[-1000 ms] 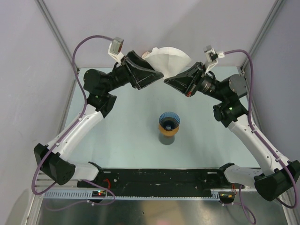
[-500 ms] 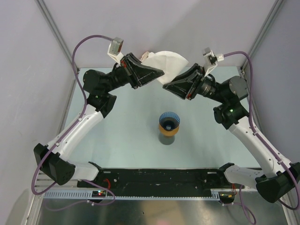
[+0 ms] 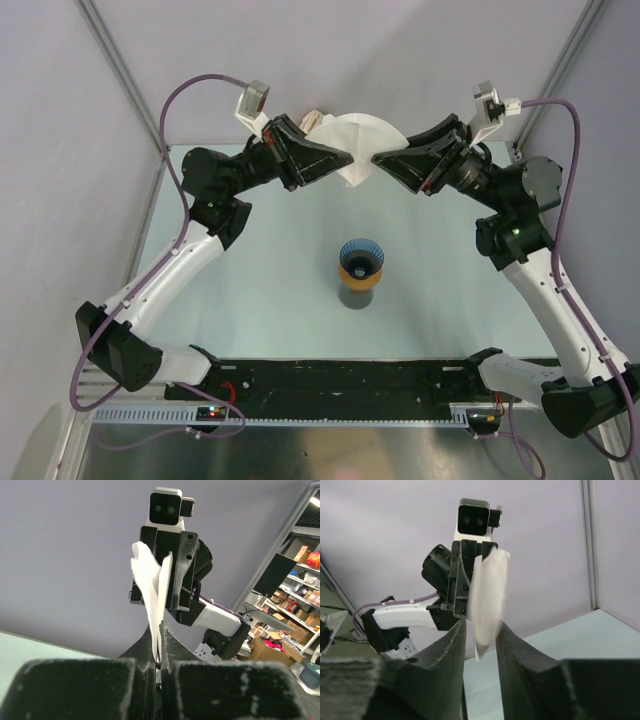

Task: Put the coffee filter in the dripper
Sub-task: Adjust the coffee filter.

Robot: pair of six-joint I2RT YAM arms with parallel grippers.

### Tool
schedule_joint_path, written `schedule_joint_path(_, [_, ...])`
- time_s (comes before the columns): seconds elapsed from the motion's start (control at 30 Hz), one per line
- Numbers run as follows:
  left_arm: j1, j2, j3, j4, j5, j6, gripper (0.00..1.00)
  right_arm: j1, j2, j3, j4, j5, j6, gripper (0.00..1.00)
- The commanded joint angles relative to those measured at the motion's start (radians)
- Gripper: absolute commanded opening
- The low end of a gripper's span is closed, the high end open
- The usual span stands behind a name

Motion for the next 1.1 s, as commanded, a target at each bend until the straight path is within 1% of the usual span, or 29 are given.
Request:
schedule_joint_path(0.0, [-0.011, -0.005, 0.03, 0.042, 0.022, 0.007, 0.0, -0.016, 0.009, 0.055, 0.042, -0.003, 0.033, 0.21])
schedule_joint_path(0.03, [-0.009, -0.006, 0.028, 0.042, 0.02, 0.01, 0.0, -0.02, 0.008, 0.057, 0.045, -0.009, 0.028, 0.11])
schedule_joint_path(0.07, [-0.007, -0.009, 0.023, 0.042, 0.016, 0.012, 0.0, -0.022, 0.003, 0.058, 0.046, -0.013, 0.023, 0.05])
schedule_joint_path(0.1, [-0.006, -0.011, 0.02, 0.042, 0.009, 0.014, 0.0, -0.028, 0.0, 0.058, 0.045, -0.016, 0.018, 0.03])
schedule_joint_path(0.2, [-0.003, -0.013, 0.017, 0.042, 0.005, 0.011, 0.0, -0.045, -0.012, 0.059, 0.036, -0.012, 0.016, 0.0])
schedule_joint_path(0.27, [-0.003, -0.013, 0.017, 0.042, 0.009, 0.009, 0.0, -0.051, -0.016, 0.06, 0.032, -0.007, 0.016, 0.15])
schedule_joint_path(0.3, [-0.002, -0.012, 0.015, 0.042, 0.012, 0.008, 0.0, -0.052, -0.018, 0.06, 0.03, -0.004, 0.016, 0.16])
schedule_joint_path(0.33, [-0.002, -0.012, 0.015, 0.042, 0.014, 0.008, 0.0, -0.052, -0.018, 0.062, 0.03, -0.004, 0.016, 0.08])
schedule_joint_path(0.37, [-0.001, -0.012, 0.013, 0.042, 0.014, 0.008, 0.0, -0.052, -0.018, 0.062, 0.029, -0.006, 0.016, 0.04])
schedule_joint_path(0.43, [-0.001, -0.015, 0.011, 0.042, 0.012, 0.01, 0.0, -0.053, -0.018, 0.062, 0.028, -0.014, 0.009, 0.01])
schedule_joint_path(0.47, [-0.002, -0.016, 0.01, 0.042, 0.013, 0.015, 0.02, -0.053, -0.018, 0.062, 0.028, -0.019, 0.002, 0.01])
schedule_joint_path(0.53, [-0.001, -0.022, 0.006, 0.041, 0.015, 0.024, 0.2, -0.055, -0.021, 0.062, 0.019, -0.029, -0.013, 0.0])
schedule_joint_path(0.6, [0.004, -0.038, -0.003, 0.018, 0.018, 0.043, 0.43, -0.065, -0.025, 0.055, 0.009, -0.041, -0.026, 0.0])
schedule_joint_path(0.63, [0.01, -0.054, -0.006, -0.027, 0.017, 0.069, 0.57, -0.071, -0.03, 0.05, 0.003, -0.047, -0.033, 0.0])
schedule_joint_path(0.67, [0.023, -0.07, -0.009, -0.074, 0.02, 0.092, 0.66, -0.079, -0.035, 0.043, -0.005, -0.059, -0.048, 0.0])
schedule_joint_path(0.7, [0.039, -0.097, -0.015, -0.145, 0.024, 0.128, 0.73, -0.086, -0.045, 0.036, -0.026, -0.068, -0.064, 0.0])
schedule_joint_path(0.73, [0.067, -0.118, -0.022, -0.202, 0.033, 0.161, 0.76, -0.094, -0.057, 0.025, -0.046, -0.078, -0.093, 0.0])
schedule_joint_path(0.8, [0.117, -0.176, -0.033, -0.37, 0.053, 0.273, 0.81, -0.111, -0.088, -0.003, -0.088, -0.115, -0.159, 0.0])
schedule_joint_path(0.9, [0.178, -0.264, -0.014, -0.727, 0.052, 0.58, 0.85, -0.117, -0.135, -0.033, -0.221, -0.18, -0.319, 0.0])
schedule_joint_path(0.93, [0.195, -0.286, -0.002, -0.819, 0.042, 0.67, 0.86, -0.115, -0.147, -0.036, -0.273, -0.207, -0.372, 0.0])
schedule_joint_path(1.03, [0.218, -0.31, 0.091, -1.069, 0.008, 0.909, 0.9, -0.1, -0.181, -0.039, -0.441, -0.26, -0.525, 0.0])
schedule_joint_path(1.07, [0.22, -0.303, 0.128, -1.128, 0.008, 0.955, 0.89, -0.095, -0.19, -0.039, -0.48, -0.271, -0.561, 0.0])
